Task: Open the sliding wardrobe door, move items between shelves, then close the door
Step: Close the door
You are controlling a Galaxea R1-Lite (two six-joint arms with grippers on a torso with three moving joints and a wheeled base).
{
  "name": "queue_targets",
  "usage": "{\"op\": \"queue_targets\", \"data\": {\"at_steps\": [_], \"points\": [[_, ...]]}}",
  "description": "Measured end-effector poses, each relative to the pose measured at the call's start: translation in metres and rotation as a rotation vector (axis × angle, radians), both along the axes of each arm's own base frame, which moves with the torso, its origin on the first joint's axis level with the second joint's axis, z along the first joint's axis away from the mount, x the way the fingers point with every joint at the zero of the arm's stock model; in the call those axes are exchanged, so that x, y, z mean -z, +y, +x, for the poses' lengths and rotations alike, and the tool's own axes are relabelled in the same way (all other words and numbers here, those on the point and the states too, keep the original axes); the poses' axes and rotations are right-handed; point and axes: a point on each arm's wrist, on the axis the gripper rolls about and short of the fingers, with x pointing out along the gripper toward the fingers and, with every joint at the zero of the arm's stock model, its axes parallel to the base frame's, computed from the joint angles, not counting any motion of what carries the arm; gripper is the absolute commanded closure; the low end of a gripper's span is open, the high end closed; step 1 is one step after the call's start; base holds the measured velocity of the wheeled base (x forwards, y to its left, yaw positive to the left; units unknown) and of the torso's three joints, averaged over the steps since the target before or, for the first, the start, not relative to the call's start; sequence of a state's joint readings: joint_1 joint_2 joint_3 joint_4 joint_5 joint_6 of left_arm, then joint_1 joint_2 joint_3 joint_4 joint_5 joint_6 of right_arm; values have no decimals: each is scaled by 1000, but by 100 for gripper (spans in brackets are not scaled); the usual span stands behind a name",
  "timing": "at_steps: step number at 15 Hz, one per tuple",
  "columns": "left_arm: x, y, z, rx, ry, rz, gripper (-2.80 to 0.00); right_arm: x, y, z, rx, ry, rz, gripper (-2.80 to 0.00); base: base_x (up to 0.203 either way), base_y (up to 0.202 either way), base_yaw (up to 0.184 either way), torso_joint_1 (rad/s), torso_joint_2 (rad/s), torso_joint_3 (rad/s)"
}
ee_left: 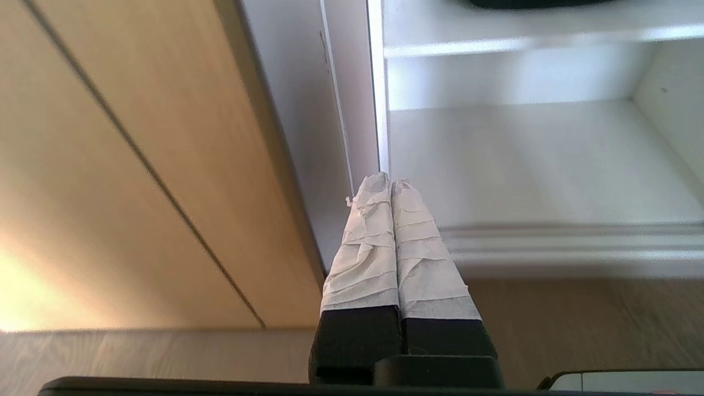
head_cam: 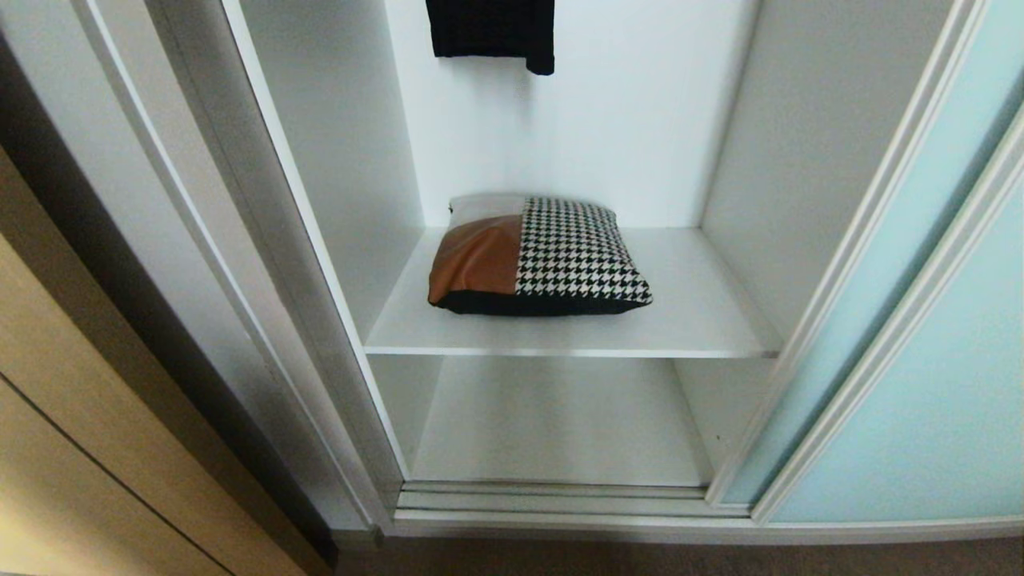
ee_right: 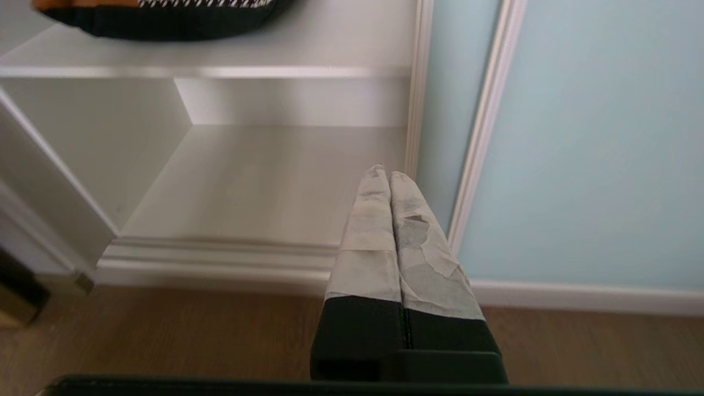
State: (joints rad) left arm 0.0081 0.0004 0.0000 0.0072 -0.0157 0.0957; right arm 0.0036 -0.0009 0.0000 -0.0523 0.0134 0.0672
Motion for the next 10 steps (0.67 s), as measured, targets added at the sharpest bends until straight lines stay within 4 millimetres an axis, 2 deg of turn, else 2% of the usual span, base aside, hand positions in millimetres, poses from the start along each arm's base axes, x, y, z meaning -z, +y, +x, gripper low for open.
{"op": "queue_targets", "data": {"at_steps": [2,10], "points": [[0,0,0,-1,-1,-7,0,0,0,0,0,1,3,0,-151,0,4,-3,0,7],[0,0,0,0,-2,-12,0,0,0,0,1,3,19,0,0,0,0,0,0,0]]}}
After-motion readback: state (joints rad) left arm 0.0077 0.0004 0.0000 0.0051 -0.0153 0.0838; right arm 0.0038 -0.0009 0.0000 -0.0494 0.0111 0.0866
